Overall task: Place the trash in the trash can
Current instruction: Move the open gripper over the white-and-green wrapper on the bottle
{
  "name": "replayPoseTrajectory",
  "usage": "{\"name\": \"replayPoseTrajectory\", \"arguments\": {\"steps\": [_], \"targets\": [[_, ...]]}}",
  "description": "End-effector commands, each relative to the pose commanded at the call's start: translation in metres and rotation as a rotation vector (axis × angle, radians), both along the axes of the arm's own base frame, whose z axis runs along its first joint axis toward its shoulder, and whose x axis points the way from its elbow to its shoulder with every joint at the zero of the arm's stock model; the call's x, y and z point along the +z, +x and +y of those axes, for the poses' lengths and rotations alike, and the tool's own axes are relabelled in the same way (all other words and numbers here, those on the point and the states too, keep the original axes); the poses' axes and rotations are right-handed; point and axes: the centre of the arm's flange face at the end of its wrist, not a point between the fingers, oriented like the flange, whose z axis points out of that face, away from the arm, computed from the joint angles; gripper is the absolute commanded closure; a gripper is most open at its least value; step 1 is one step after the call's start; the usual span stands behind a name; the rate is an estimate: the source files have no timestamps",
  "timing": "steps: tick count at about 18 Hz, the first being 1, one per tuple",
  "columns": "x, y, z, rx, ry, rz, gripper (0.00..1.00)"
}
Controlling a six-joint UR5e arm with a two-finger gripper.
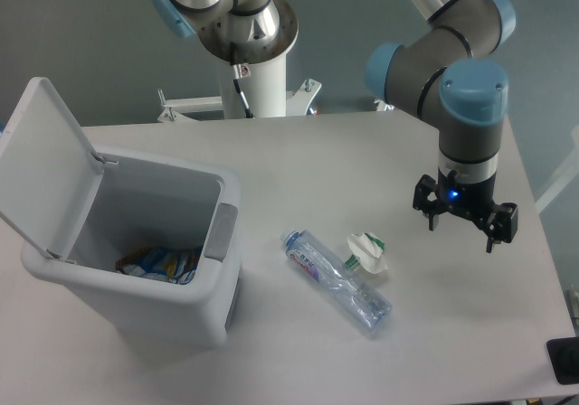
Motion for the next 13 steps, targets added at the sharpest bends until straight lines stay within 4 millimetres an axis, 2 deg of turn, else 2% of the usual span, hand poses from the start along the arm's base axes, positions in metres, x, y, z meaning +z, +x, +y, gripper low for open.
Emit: {"name": "replayPoseTrajectory", "arguments": {"steps": [2,6,10,13], "targets": [[-0.003,0.002,0.000,0.003,-0.005,-0.003,0.00],[-0.030,0.020,0.000,0.100,0.024,-0.034,0.00],[-0.055,0.035,-0.003,0.104,0.020,-0.054,0.00],[-0.068,0.053,0.014,0.065,0.005,-0.075,0.00]]}}
